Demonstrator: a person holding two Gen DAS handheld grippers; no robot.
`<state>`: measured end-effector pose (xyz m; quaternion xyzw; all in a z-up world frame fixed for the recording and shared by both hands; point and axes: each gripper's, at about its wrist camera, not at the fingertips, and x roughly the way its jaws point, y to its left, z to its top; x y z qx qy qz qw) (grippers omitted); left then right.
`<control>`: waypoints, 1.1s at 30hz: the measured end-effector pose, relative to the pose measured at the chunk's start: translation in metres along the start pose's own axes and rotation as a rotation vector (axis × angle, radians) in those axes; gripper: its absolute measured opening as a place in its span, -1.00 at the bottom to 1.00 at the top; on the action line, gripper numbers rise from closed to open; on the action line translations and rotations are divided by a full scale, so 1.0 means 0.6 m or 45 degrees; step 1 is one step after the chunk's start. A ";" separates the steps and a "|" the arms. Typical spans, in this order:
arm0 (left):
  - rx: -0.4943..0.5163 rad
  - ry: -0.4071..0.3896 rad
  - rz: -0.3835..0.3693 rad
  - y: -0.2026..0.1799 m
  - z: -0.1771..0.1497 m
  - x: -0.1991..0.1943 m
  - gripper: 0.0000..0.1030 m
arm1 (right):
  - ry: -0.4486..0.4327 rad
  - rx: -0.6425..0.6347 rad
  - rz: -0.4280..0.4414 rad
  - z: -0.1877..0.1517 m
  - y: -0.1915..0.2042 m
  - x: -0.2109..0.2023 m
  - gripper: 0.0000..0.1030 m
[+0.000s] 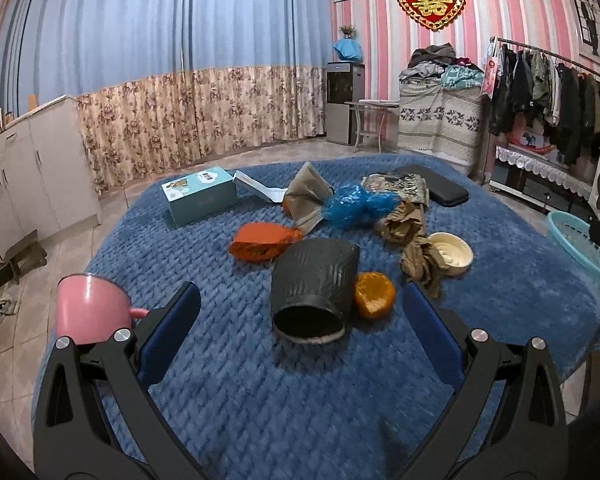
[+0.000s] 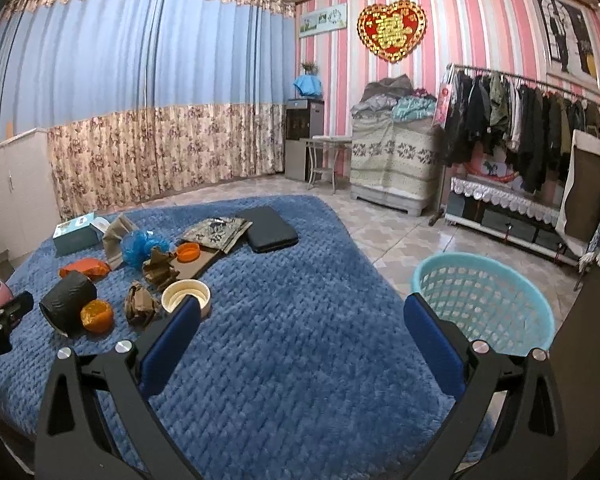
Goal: Collect trash
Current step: 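Reach the left tool to the black ribbed cup and grasp it, then grasp the brown crumpled cloth with the right tool while the left lifts the black cup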
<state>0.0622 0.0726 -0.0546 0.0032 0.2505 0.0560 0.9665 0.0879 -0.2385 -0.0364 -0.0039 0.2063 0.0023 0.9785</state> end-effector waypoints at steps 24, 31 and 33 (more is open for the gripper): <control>0.006 0.204 -0.155 0.008 -0.002 0.124 0.29 | 0.163 0.017 -0.009 -0.003 0.019 0.074 0.92; -0.022 0.109 -0.056 0.048 0.025 0.085 0.29 | 0.152 -0.046 0.000 -0.002 0.057 0.072 0.92; -0.025 0.086 -0.010 0.059 0.032 0.076 0.29 | 0.149 -0.059 0.010 -0.002 0.069 0.072 0.92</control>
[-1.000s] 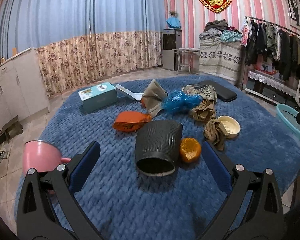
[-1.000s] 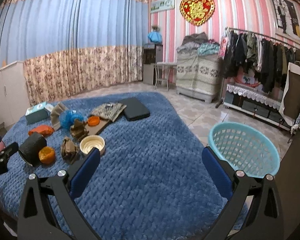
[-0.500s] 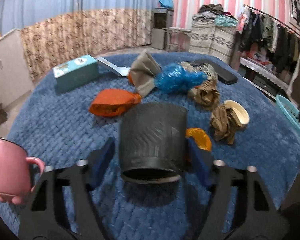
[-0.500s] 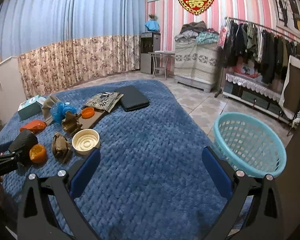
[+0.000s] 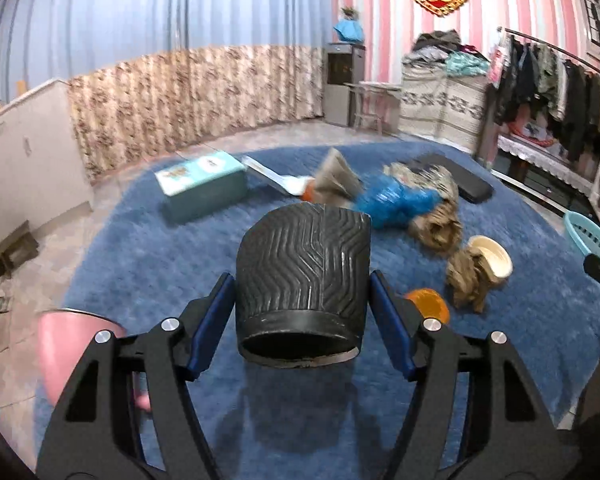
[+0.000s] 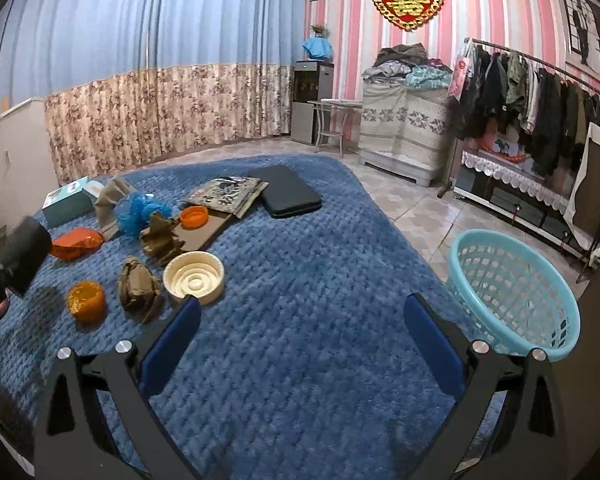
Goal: Collect trash
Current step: 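Grasp the brown crumpled cloth with the right tool while the left lifts the black cup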
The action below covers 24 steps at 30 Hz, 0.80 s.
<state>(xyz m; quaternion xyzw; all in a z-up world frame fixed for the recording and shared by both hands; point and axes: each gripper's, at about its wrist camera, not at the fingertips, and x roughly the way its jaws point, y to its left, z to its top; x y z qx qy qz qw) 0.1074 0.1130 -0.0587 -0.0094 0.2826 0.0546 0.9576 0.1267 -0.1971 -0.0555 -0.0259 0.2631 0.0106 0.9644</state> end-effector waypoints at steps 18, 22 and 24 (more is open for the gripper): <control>-0.069 -0.049 0.051 0.067 -0.002 -0.016 0.29 | 0.113 -0.117 0.284 0.006 0.144 0.062 0.33; -0.078 -0.041 0.053 0.073 -0.001 -0.012 0.29 | 0.129 -0.156 0.300 0.014 0.174 0.088 0.33; -0.083 -0.039 0.056 0.077 0.000 -0.009 0.29 | 0.149 -0.164 0.306 0.014 0.183 0.102 0.27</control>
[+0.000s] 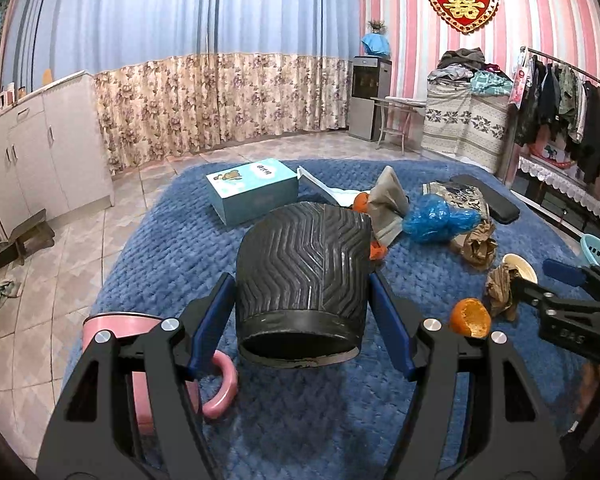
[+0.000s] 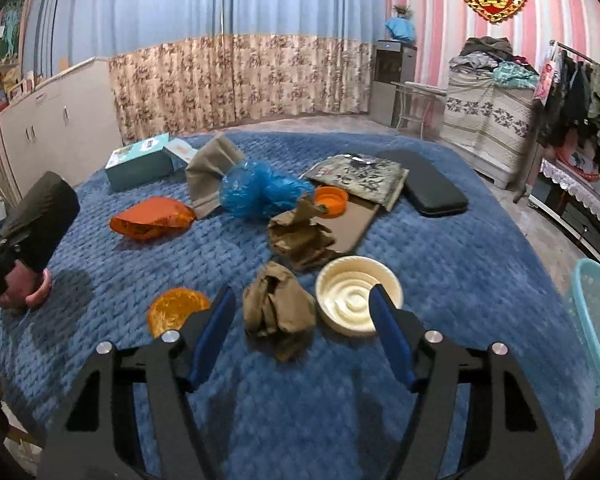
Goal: Collect trash
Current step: 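Grasp the brown crumpled cloth with the right tool while the left lifts the black cup, then carry both items to the teal basket while the left tool releases the black cup inside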
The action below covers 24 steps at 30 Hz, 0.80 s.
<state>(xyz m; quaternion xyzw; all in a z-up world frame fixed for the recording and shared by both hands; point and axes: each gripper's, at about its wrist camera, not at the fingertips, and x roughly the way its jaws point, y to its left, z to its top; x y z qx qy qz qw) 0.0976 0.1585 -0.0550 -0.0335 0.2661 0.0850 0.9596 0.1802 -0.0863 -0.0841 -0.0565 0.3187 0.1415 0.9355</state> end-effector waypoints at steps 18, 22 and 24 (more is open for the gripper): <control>0.062 -0.037 -0.090 -0.115 0.057 -0.002 0.29 | -0.141 0.018 -0.012 0.030 -0.107 -0.093 -0.33; 0.114 -0.057 -0.164 -0.192 0.074 -0.004 0.29 | -0.179 0.046 -0.143 0.025 -0.184 -0.142 -0.33; 0.137 -0.057 -0.214 -0.235 0.079 -0.004 0.29 | -0.190 0.075 -0.196 0.021 -0.225 -0.164 -0.33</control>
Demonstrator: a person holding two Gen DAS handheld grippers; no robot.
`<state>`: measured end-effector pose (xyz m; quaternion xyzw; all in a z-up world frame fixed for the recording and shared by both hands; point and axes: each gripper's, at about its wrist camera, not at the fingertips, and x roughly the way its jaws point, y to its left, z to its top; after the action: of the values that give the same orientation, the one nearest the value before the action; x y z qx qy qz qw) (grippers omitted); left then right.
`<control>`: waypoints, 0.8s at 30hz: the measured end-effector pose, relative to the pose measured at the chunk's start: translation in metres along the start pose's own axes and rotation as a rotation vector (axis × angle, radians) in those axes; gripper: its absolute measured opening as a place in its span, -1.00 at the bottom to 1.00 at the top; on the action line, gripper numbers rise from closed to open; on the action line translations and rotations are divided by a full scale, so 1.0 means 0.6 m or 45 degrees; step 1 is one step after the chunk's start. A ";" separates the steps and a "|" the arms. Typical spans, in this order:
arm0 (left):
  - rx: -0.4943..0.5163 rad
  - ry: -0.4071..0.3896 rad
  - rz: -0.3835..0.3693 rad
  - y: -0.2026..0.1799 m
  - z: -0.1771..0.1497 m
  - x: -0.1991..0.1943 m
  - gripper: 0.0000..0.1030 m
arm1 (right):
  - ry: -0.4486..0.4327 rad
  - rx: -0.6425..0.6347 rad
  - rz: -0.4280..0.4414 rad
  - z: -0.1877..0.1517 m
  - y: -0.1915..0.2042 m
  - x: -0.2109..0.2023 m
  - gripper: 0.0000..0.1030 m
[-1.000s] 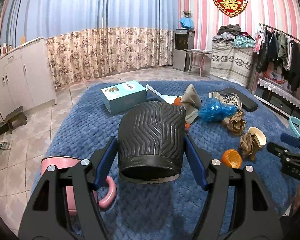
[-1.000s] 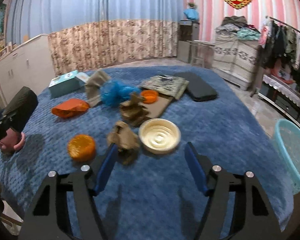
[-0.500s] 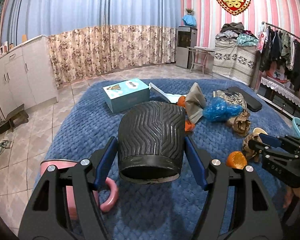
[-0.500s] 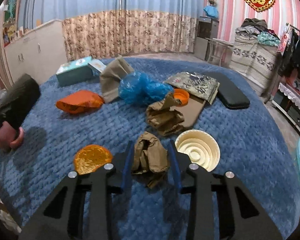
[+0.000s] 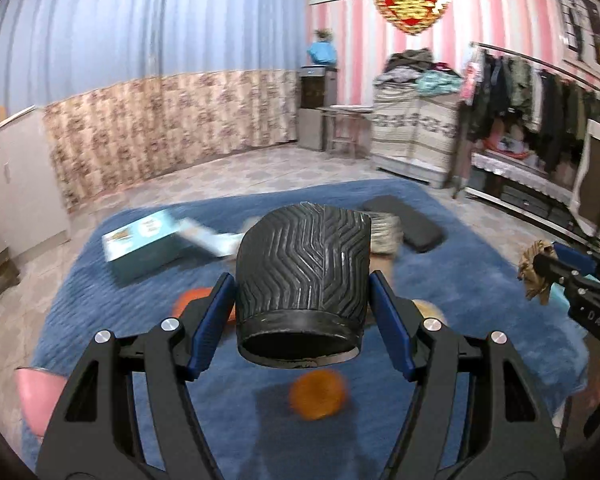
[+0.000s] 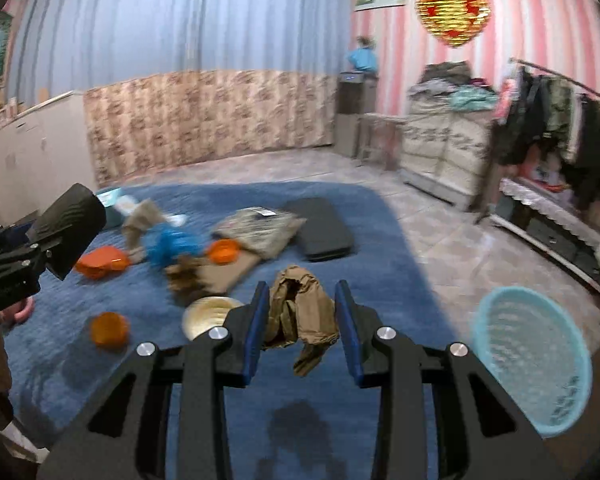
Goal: Collect trash
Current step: 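Carry both items to the teal basket while the left tool releases the black cup inside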
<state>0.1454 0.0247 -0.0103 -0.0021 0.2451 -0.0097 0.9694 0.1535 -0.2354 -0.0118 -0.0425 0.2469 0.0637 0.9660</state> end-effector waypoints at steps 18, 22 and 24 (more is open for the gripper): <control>0.188 0.036 -0.471 -0.339 0.025 0.049 0.29 | 0.011 0.299 -0.414 -0.062 -0.351 -0.108 -0.33; 0.201 0.050 -0.516 -0.382 0.021 0.056 0.29 | 0.016 0.318 -0.444 -0.073 -0.379 -0.111 -0.33; 0.219 0.042 -0.526 -0.387 0.018 0.056 0.29 | 0.018 0.332 -0.451 -0.078 -0.390 -0.108 -0.33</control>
<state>0.1758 -0.2080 -0.0146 0.0305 0.2534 -0.2289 0.9394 0.1087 -0.4789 -0.0092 0.0397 0.2486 -0.1396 0.9577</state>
